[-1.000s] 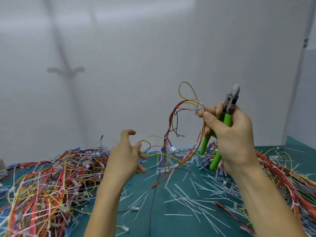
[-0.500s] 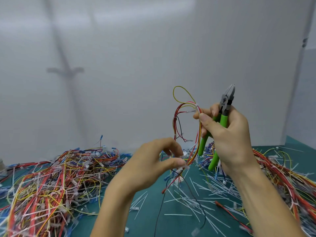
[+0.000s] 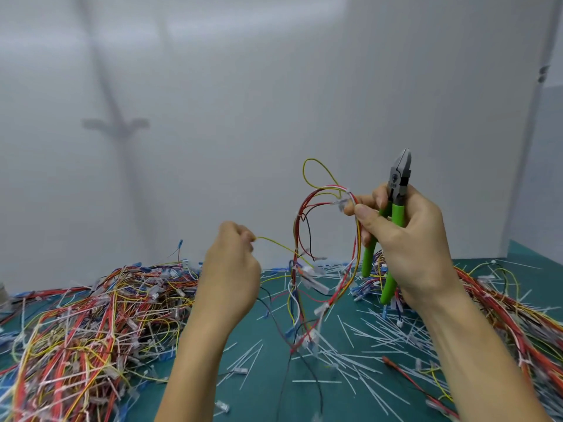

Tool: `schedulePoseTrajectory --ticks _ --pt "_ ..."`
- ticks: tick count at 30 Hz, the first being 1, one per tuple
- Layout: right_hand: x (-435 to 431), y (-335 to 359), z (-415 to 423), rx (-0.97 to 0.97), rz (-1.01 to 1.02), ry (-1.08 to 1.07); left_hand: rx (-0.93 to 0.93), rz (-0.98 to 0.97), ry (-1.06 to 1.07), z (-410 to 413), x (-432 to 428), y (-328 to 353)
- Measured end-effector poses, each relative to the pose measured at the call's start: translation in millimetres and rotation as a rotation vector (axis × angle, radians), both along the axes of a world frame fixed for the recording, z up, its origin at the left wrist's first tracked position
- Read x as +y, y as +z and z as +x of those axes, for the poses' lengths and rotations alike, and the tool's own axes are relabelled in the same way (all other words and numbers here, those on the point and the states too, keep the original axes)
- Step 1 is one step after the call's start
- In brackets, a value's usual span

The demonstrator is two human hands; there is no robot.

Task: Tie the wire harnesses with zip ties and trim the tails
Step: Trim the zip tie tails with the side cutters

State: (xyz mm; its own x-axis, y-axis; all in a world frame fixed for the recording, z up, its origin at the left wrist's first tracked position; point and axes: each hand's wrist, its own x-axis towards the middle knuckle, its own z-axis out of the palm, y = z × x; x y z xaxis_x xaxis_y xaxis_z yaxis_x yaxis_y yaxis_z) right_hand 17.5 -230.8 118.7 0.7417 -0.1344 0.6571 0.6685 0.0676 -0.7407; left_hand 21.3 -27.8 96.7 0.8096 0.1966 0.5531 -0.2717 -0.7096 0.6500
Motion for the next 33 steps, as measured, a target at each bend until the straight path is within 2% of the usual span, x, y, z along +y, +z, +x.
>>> schedulePoseTrajectory --ticks 2,6,8,11,13,18,21,24,26,28,33 --pt "-2.0 0.0 0.9 -0.001 -0.002 -0.018 -0.057 -0.083 0.072 -0.1 9.3 4.8" --pt "-4.5 0.8 1.7 -0.008 0.027 -0.069 0.010 -0.041 -0.045 -11.5 30.6 10.4" --pt "-4.8 1.4 1.7 -0.006 0.059 -0.078 0.157 0.079 -0.067 -15.6 35.3 10.3" --pt "-4.8 1.1 1.7 0.020 0.105 -0.054 0.527 0.381 -0.082 -12.5 31.5 2.8" --pt "-5.2 0.6 1.6 0.042 0.141 -0.031 0.711 0.525 -0.096 -7.2 23.6 -7.8" --pt "-9.4 2.0 0.5 0.067 0.191 -0.002 0.840 0.665 -0.147 3.8 13.9 -26.6" --pt "-10.5 3.1 -0.1 0.079 0.222 0.039 0.687 0.618 -0.179 0.9 10.1 -19.5" --pt "-8.4 3.7 -0.4 0.103 0.253 0.096 0.449 0.403 -0.347 -5.6 2.5 -6.3" --pt "-6.4 3.6 -0.3 0.115 0.277 0.132 0.452 0.233 -0.615 -11.0 -4.5 0.6" --pt "-4.2 2.8 -0.2 0.131 0.301 0.166 0.529 0.141 -0.812 -14.6 -13.1 0.3" --pt "1.7 -2.3 2.8 0.178 0.309 0.148 0.484 0.037 -0.841 -9.1 -19.3 -8.9"
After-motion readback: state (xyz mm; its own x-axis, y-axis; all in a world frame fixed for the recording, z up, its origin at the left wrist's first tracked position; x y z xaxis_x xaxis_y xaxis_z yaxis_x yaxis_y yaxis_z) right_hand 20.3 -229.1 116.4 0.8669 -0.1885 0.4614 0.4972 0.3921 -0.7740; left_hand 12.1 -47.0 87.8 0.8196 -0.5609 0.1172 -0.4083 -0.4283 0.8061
